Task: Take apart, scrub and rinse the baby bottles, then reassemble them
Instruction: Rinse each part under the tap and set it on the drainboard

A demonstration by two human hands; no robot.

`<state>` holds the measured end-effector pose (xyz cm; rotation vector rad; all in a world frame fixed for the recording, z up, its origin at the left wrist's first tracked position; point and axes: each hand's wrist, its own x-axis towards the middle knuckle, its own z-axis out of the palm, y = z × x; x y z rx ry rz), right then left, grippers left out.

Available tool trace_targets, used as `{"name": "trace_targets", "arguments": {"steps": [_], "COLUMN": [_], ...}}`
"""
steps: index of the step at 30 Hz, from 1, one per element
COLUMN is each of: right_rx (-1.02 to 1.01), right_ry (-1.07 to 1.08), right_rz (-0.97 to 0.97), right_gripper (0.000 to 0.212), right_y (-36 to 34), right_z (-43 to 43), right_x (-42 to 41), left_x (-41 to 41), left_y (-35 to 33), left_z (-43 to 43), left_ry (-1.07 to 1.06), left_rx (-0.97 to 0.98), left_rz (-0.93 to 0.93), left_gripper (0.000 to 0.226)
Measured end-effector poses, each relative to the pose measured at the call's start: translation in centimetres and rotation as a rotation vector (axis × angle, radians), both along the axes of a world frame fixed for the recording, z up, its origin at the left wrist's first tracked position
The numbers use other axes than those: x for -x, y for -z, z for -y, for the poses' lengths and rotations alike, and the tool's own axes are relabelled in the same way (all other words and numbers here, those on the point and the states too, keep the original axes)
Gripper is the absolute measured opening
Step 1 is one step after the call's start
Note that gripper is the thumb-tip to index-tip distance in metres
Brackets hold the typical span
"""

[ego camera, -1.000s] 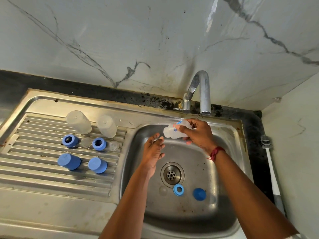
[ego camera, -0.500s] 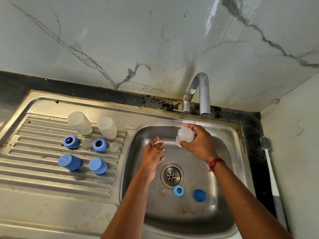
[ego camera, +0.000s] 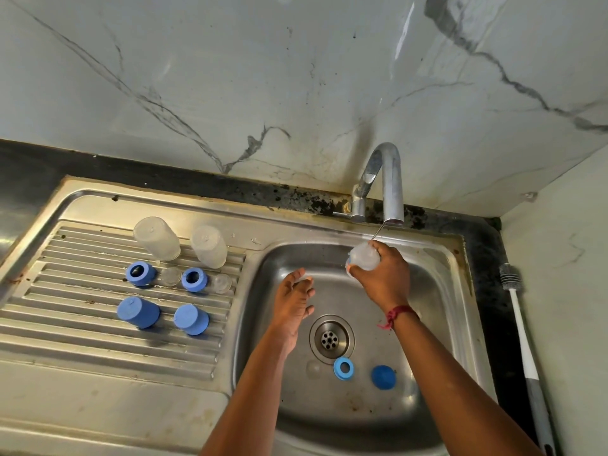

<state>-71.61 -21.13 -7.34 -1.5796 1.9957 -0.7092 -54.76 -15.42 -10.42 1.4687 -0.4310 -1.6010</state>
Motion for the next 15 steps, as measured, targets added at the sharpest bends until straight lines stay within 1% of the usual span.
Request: {"name": "trace_targets", "arguments": {"steps": [2, 4, 7, 11, 13, 15], "right_rx": [-0.031, -0.018, 0.040, 0.024, 0.023, 0.003], "right_ry": [-0.045, -0.074, -0.012, -0.008, 0.004, 0.078], "right_rz": [-0.018, 0.029, 0.075, 0.071, 0.151, 0.325], "right_gripper": [0.071, 0.070, 0.067, 0.066, 0.063, 0.054], "right_y": [0.0, 0.0, -0.4, -0.9, -1.2, -1.5], "right_z": [-0.1, -0.1, 0.2, 0.2, -0.1, -0.5], "right_x": [-0.2, -0.6, -0.9, -0.9, -0.9, -0.8], "left_x": [-0.1, 0.0, 0.0, -0.1, -0.1, -0.1], "left_y": [0.0, -0.1, -0.1, -0.1, -0.1, -0.3], "left_z": [0.1, 0.1, -0.1, -0.1, -0.1, -0.1], "left_ry": [-0.004, -0.008, -0.005, -0.006, -0.007, -0.008], "left_rx": [0.007, 0.009, 0.004, 0.001, 0.004, 0.005], "left_rz": [0.003, 0.001, -0.001, -0.008, -0.008, -0.011], "left_gripper": [0.045, 0.044, 0.042, 0.042, 0.042, 0.041]}}
